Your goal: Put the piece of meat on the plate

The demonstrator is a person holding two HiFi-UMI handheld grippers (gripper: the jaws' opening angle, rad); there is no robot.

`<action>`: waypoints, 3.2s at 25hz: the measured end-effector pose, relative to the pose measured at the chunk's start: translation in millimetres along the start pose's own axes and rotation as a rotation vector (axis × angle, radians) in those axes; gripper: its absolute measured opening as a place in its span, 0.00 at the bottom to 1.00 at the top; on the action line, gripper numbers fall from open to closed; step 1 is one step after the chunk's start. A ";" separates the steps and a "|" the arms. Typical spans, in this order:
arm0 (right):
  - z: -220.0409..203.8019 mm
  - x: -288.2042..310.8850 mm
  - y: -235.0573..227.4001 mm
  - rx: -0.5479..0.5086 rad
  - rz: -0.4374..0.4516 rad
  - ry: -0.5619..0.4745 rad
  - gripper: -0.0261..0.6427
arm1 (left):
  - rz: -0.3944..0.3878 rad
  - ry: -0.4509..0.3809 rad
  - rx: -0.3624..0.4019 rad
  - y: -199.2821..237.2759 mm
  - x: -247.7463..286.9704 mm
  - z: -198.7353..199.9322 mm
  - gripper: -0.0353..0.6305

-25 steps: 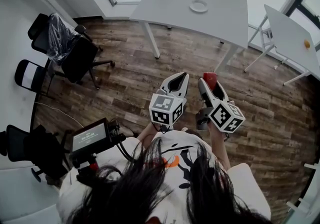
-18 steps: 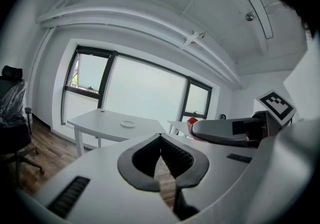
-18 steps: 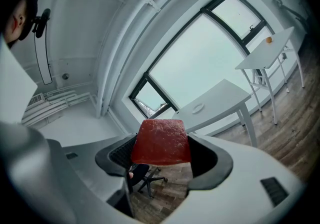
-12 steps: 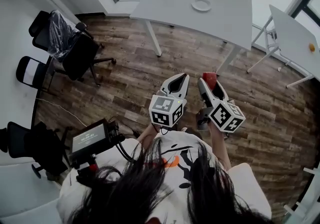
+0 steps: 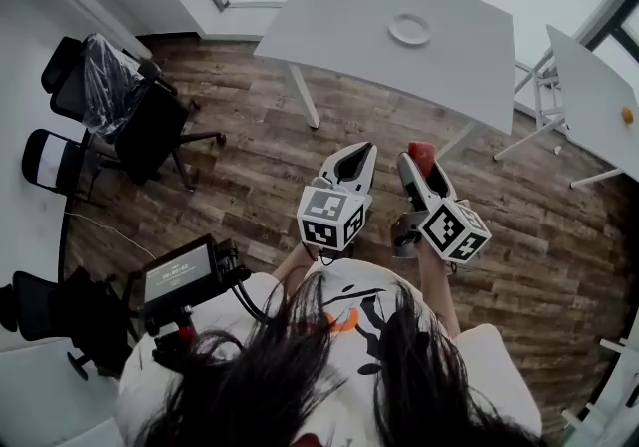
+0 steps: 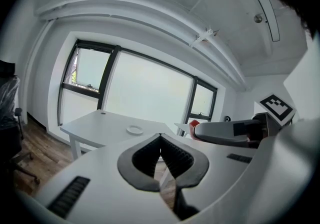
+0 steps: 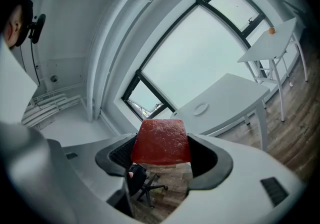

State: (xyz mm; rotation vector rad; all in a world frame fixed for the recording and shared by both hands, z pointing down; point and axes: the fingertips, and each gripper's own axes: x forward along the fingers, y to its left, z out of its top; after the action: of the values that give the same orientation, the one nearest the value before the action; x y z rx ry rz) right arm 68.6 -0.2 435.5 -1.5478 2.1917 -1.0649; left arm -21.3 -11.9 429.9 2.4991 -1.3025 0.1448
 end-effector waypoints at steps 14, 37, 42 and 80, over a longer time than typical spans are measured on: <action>27.4 157.1 14.9 0.032 -0.052 -0.015 0.51 | -0.079 0.024 -0.012 121.0 89.0 50.3 0.06; 68.4 235.0 -61.7 0.081 -0.152 0.039 0.51 | -0.139 0.124 -0.051 145.2 210.4 47.2 0.06; 101.1 272.2 -93.6 0.075 -0.132 0.063 0.51 | -0.109 0.134 -0.055 153.8 264.6 54.2 0.06; 77.8 443.2 -265.5 -0.431 -0.263 0.565 0.51 | 0.050 0.301 -0.094 201.2 384.9 20.1 0.06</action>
State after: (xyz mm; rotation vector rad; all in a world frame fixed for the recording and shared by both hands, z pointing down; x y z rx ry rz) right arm 123.6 -473.0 650.9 -1.9430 2.7962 -1.2961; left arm 37.1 -426.4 547.5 2.2603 -1.2160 0.4424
